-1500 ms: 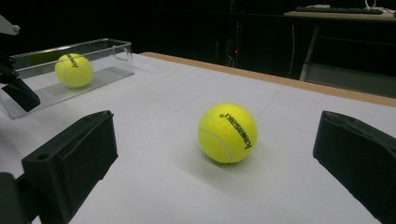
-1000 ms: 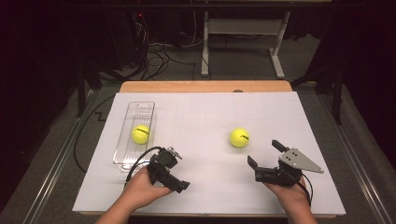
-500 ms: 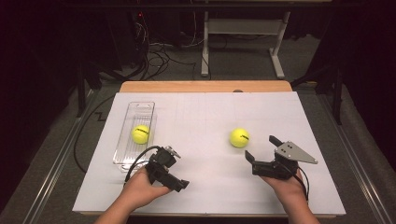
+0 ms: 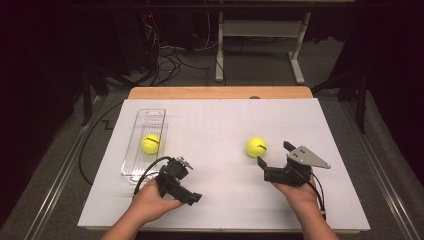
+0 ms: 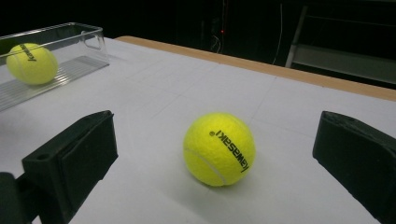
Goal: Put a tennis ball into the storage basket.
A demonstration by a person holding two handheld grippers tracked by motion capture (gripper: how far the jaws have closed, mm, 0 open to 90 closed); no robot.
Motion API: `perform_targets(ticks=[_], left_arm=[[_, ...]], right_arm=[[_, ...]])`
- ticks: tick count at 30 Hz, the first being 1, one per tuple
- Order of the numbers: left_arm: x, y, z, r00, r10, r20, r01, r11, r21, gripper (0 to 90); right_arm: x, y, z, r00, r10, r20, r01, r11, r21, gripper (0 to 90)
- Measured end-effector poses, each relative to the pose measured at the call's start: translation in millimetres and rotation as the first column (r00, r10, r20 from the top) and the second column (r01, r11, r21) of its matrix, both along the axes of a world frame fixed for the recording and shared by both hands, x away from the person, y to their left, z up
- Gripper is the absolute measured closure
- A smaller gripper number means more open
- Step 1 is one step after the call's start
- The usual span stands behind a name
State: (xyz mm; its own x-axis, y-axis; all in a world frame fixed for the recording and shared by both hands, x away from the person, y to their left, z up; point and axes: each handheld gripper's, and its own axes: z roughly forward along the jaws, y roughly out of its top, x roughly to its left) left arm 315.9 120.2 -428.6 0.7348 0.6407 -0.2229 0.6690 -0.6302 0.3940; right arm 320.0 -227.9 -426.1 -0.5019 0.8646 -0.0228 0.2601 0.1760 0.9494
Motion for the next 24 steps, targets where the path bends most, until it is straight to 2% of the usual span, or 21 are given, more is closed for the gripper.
perform_targets(ticks=[3,11,15,24], left_arm=[[-0.4,-0.9,0.7,1.0,-0.006,-0.007,0.006,0.9999,-0.01,0.6],[0.6,-1.9,-0.5,1.0,-0.007,-0.006,0.007,1.0,0.0,0.7],[1.6,-1.0,-0.8,1.0,-0.003,-0.005,0.003,1.0,0.001,0.6],[1.7,-1.5,0.3,1.0,-0.001,-0.009,0.001,1.0,-0.005,0.7]], right_arm=[[1.6,0.9,-0.9,1.0,-0.006,0.003,0.006,1.0,-0.007,0.3],[10.3,6.3,0.4,0.9999,-0.007,0.011,0.008,0.9998,-0.02,0.3],[15.9,8.9,-0.1,0.9999,-0.01,-0.004,0.01,0.9999,-0.009,0.4],[29.2,15.1,-4.2,0.9989,0.003,-0.047,-0.004,0.9997,-0.023,1.5]])
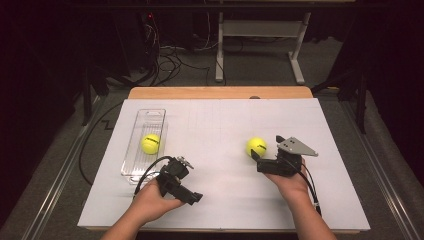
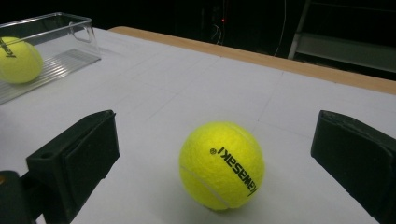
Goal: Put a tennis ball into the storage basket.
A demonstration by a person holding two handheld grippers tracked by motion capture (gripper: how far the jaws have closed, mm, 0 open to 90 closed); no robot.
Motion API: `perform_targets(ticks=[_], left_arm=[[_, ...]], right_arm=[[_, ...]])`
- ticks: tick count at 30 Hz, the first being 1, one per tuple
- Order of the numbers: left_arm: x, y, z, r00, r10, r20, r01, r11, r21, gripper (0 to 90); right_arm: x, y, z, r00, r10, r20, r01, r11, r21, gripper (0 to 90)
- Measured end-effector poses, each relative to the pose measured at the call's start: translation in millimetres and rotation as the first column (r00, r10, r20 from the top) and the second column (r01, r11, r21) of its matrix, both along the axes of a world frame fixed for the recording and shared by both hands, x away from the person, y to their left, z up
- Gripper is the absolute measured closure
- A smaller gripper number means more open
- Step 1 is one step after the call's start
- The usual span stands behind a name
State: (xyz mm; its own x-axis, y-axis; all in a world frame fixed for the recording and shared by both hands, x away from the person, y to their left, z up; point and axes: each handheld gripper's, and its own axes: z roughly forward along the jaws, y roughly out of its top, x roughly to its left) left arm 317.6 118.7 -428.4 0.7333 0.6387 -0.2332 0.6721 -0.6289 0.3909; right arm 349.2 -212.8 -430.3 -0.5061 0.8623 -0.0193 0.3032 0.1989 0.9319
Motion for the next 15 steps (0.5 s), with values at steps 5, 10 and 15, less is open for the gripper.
perform_targets(ticks=[5,10,15], left_arm=[[-0.3,-0.2,1.1,1.0,-0.003,0.002,0.003,1.0,-0.006,0.7],[-0.4,0.2,1.4,1.0,-0.007,0.004,0.007,1.0,-0.005,0.7],[-0.8,-0.6,1.0,0.9999,-0.011,0.005,0.011,0.9999,-0.002,0.6]], right_arm=[[10.4,3.5,-6.3,0.9992,-0.004,-0.039,0.004,1.0,-0.009,2.6],[19.1,9.0,-10.7,0.9973,-0.018,-0.072,0.017,0.9998,-0.014,2.6],[26.0,12.9,-14.2,0.9961,-0.022,-0.086,0.019,0.9993,-0.033,2.7]])
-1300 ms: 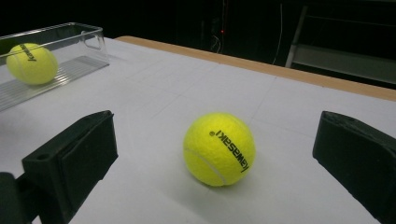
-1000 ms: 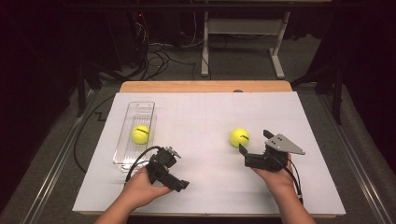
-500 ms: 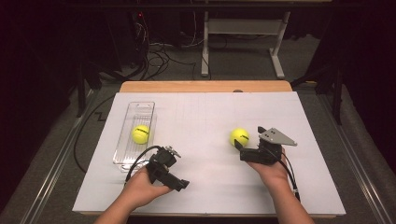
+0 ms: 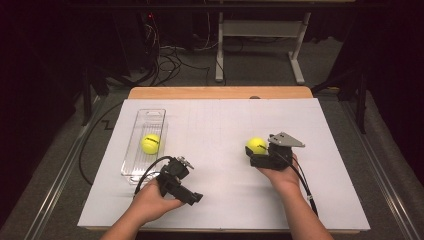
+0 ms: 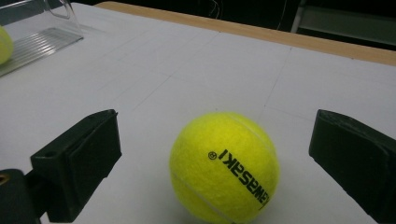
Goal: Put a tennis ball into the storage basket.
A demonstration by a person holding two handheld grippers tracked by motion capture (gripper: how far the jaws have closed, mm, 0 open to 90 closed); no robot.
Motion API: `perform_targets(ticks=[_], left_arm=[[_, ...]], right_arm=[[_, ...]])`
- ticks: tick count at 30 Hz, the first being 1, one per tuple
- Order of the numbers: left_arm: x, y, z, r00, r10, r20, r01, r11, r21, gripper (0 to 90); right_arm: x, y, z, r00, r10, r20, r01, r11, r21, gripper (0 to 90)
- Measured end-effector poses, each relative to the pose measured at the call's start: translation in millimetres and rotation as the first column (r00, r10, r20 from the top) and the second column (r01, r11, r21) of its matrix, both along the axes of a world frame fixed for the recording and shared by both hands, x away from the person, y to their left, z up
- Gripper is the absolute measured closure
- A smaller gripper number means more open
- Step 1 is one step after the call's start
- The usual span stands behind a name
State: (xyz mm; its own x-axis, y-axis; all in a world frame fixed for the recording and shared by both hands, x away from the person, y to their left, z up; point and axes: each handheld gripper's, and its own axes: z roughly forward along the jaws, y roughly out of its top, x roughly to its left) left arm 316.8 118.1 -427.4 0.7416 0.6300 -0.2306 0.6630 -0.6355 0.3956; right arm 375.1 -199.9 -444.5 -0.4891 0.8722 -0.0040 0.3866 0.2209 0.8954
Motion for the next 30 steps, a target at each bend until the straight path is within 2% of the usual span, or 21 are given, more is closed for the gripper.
perform_targets(ticks=[9,16,30], left_arm=[[-0.6,-0.8,0.3,1.0,0.0,-0.002,0.0,1.0,-0.003,0.6],[-0.5,-0.6,0.4,1.0,0.0,0.003,0.0,1.0,0.003,0.7],[-0.9,-0.5,0.7,1.0,0.0,0.002,0.0,1.0,0.0,0.7]], right_arm=[[9.7,1.5,-7.1,0.9994,-0.022,-0.025,0.021,0.9997,-0.015,6.3],[15.2,1.7,-12.1,0.9959,-0.03,-0.086,0.027,0.9992,-0.029,12.1],[19.1,4.2,-19.1,0.9889,-0.026,-0.146,0.02,0.9989,-0.043,17.1]])
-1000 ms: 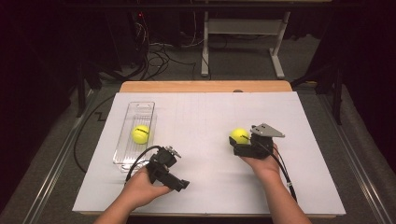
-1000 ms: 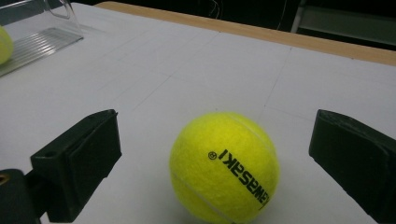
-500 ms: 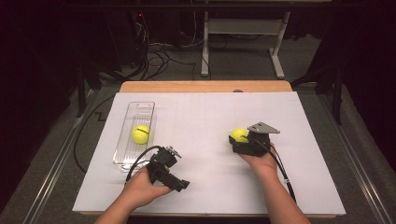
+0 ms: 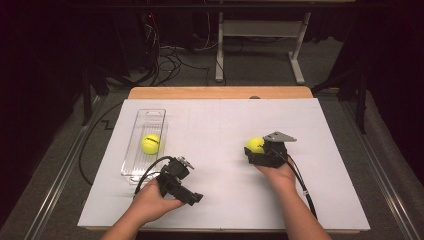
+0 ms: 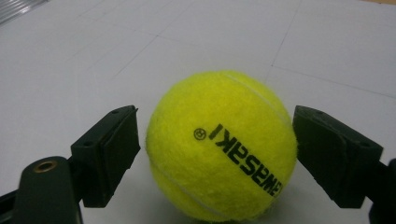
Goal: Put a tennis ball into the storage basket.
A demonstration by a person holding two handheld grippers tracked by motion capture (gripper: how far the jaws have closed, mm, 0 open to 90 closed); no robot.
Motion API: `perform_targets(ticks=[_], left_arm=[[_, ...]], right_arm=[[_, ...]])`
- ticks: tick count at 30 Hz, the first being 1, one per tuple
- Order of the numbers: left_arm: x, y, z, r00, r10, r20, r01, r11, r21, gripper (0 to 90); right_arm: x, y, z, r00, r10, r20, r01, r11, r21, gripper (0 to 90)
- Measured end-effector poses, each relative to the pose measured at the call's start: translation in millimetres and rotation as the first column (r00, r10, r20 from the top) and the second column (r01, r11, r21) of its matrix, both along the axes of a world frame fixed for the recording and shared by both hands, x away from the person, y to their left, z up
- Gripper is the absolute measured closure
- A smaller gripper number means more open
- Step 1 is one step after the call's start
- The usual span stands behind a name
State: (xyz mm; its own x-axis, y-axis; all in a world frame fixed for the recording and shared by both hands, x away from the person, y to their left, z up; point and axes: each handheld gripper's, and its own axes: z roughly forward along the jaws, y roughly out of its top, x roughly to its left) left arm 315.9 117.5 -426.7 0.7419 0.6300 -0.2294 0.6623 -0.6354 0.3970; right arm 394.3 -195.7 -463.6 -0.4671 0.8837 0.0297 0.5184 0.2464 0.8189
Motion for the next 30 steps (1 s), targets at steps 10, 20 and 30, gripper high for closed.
perform_targets(ticks=[10,20,30], left_arm=[[0.1,0.5,0.4,1.0,0.001,0.0,-0.001,1.0,-0.003,0.7],[0.3,0.5,0.3,1.0,-0.001,0.003,0.001,1.0,-0.001,0.7],[0.8,0.4,0.0,1.0,-0.001,-0.001,0.001,1.0,-0.006,0.7]], right_arm=[[2.3,-0.8,-3.7,0.9994,-0.01,-0.033,0.01,0.9999,-0.009,25.0],[1.8,-0.8,-4.4,0.9996,-0.009,-0.028,0.009,1.0,-0.004,27.1],[0.9,-2.3,-1.0,0.9999,-0.003,-0.016,0.003,1.0,-0.001,27.6]])
